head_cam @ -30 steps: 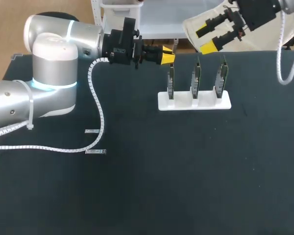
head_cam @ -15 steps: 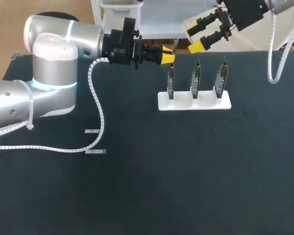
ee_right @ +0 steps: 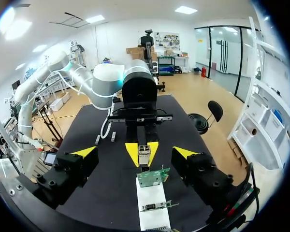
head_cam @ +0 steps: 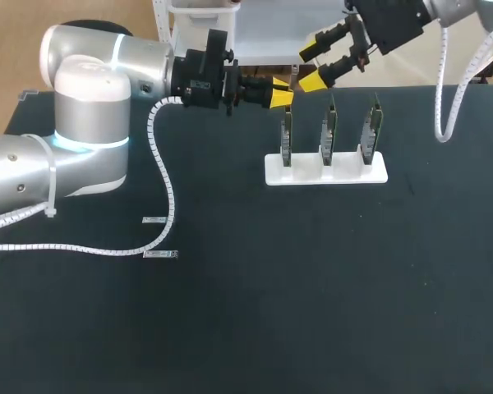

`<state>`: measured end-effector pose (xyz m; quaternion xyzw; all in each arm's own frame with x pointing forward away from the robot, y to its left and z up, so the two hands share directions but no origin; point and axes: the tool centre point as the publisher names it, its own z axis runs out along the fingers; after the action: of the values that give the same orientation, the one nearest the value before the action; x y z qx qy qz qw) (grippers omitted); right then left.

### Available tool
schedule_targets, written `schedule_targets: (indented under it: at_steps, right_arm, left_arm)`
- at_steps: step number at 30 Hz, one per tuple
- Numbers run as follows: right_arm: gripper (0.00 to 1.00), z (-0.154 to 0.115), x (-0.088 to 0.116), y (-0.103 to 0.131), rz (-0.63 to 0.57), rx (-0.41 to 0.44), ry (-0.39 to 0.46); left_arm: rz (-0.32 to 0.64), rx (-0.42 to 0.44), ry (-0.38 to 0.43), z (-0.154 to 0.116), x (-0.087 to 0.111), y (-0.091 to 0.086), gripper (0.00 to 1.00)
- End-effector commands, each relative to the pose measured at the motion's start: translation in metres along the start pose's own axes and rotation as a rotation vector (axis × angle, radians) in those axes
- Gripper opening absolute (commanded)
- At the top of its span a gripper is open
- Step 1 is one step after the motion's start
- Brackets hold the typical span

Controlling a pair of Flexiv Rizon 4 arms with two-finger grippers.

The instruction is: Pick up the optical module with the left hand, and insert it into the network port with the right hand.

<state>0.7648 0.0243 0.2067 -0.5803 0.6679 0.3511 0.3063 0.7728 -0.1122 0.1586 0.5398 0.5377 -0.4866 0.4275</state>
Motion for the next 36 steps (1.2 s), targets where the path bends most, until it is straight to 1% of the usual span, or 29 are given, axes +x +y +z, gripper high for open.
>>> schedule_targets:
  at_steps: [1, 13, 36]
  right_arm:
    - [1.00, 0.005, -0.001, -0.003, -0.002, 0.003, 0.005]
    - [1.00, 0.015, -0.004, -0.011, -0.024, -0.011, 0.026]
    - [1.00, 0.022, -0.005, -0.011, -0.025, -0.030, 0.042]
  left_arm:
    - [0.002, 0.003, -0.002, 0.000, 0.001, 0.002, 0.00]
    - [0.002, 0.003, -0.002, 0.000, 0.001, 0.002, 0.00]
    - [0.002, 0.003, -0.002, 0.000, 0.001, 0.002, 0.00]
